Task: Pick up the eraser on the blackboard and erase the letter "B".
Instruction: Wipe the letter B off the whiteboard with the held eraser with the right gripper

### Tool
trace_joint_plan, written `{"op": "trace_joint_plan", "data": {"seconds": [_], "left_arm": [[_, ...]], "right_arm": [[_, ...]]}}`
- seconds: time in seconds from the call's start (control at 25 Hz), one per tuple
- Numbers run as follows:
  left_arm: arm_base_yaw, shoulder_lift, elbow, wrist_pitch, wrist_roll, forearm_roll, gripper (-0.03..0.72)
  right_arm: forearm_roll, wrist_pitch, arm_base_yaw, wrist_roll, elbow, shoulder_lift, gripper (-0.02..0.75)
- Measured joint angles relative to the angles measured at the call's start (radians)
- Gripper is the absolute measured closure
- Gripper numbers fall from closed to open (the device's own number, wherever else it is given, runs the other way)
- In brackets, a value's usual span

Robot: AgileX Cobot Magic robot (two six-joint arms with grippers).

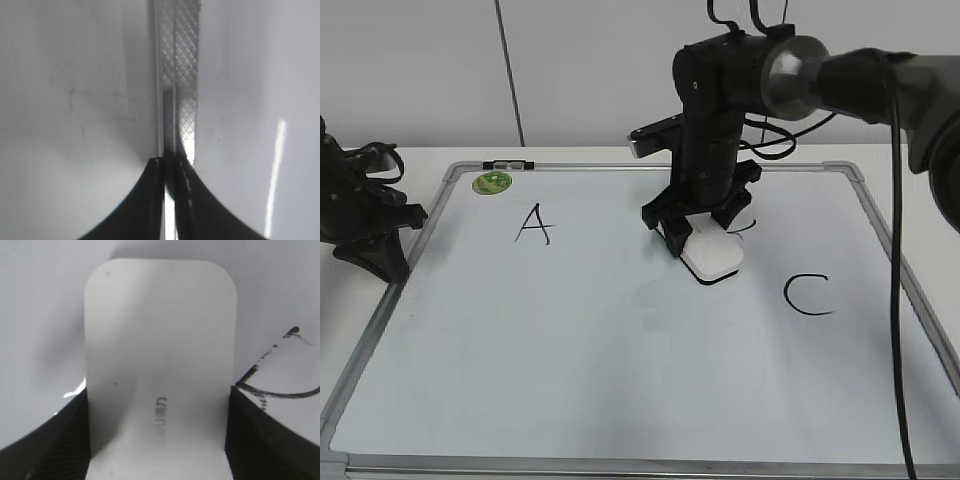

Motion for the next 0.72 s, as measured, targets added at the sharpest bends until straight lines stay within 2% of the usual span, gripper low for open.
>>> {"op": "trace_joint_plan", "data": {"seconds": [0.28, 0.72], "left_arm": [[0.000, 0.000, 0.000, -0.002, 0.000, 0.000, 0.678], [0.000, 0.000, 0.000, -0.007, 0.000, -0.016, 0.678]], "right_arm": [[-0.029, 0.000, -0.007, 0.004, 0.000, 0.001, 0.200], [-0.009, -0.008, -0.124, 0.012, 0.000, 0.001, 0.200]]}}
